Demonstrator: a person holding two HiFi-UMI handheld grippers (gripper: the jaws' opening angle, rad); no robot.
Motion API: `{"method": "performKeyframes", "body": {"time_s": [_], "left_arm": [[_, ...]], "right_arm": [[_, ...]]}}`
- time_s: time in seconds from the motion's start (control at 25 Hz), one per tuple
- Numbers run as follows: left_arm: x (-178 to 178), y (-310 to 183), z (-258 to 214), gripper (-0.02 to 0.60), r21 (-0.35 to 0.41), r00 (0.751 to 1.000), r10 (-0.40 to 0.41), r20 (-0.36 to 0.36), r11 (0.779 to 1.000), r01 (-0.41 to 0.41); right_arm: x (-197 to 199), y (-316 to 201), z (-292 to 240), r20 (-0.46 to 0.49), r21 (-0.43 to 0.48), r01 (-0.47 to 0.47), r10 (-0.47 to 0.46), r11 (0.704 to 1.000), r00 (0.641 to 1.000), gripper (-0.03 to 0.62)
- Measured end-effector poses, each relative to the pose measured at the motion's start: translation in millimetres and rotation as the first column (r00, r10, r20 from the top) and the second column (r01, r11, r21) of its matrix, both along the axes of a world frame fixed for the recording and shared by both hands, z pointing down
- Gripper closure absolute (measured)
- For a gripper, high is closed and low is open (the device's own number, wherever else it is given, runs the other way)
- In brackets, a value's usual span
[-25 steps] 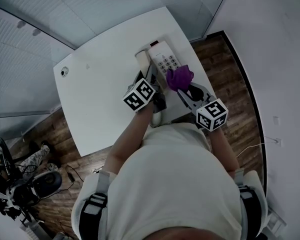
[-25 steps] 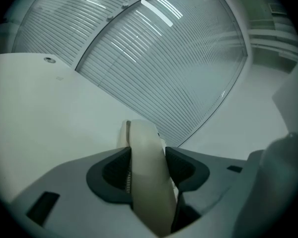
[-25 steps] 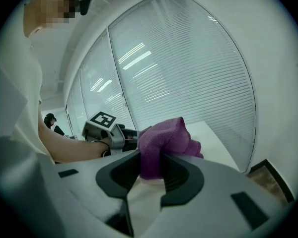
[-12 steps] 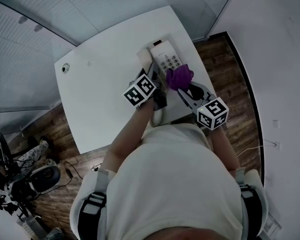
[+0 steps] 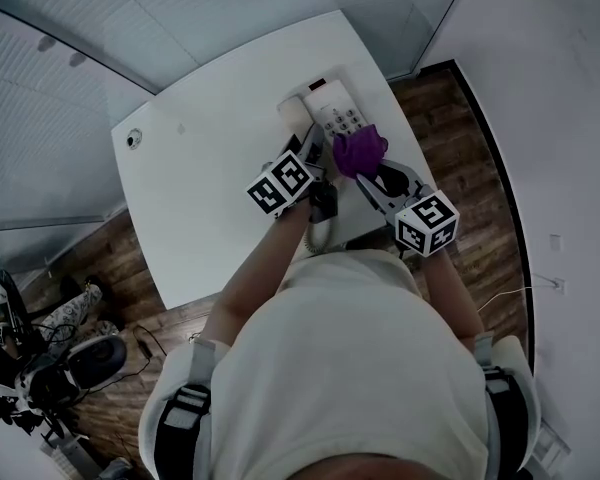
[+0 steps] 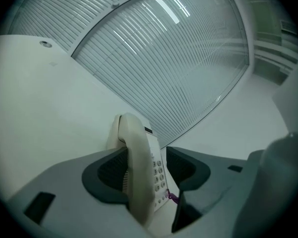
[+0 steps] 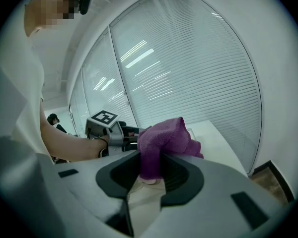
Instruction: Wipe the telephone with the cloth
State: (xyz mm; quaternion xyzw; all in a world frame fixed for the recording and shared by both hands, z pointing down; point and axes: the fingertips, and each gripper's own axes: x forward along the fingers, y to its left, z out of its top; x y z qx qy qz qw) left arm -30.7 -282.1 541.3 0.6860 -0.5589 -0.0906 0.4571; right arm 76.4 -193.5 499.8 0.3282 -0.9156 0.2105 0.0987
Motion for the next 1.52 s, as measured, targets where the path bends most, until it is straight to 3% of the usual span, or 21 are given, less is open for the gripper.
{"method": "performKeyframes", "body": {"time_s": [0.28, 0.6, 0.68, 0.84, 1.0, 1.2, 1.52], "left_arm": [[4, 13, -1, 0.338, -0.013, 0.999, 0.054, -0.006, 0.998, -0.054], [-3, 57, -14, 0.342, 0.033, 0.989, 0.135, 0.06, 0.99, -0.137], [-8, 73, -19, 0.381, 0.044, 0.985, 0.153, 0.085, 0.987, -0.157], [-18, 105, -25, 0.517, 0.045, 0.969, 0.185, 0.165, 0.98, -0.194], [-26, 136, -26, 0.549, 0.04, 0.947, 0.231, 0.225, 0.969, -0.245], [-41, 178, -21, 0.558, 0.01, 0.926, 0.282, 0.252, 0.956, -0.294], [-61, 241, -25, 0.56, 0.007, 0.921, 0.31, 0.237, 0.947, -0.32]], "right_arm": [[-1, 10, -3, -0.015, 0.0, -0.034, 0.034, 0.999, 0.999, 0.467], [-9, 31, -11, -0.027, 0.01, -0.118, 0.118, 0.993, 0.993, 0.467], [-13, 39, -14, -0.033, 0.016, -0.142, 0.142, 0.99, 0.989, 0.467], [-20, 61, -18, -0.046, 0.032, -0.179, 0.18, 0.983, 0.983, 0.467], [-25, 85, -18, -0.058, 0.041, -0.218, 0.22, 0.975, 0.974, 0.467], [-33, 119, -17, -0.052, 0.039, -0.266, 0.268, 0.963, 0.962, 0.467], [-56, 182, -22, -0.052, 0.045, -0.254, 0.257, 0.966, 0.965, 0.467]]}}
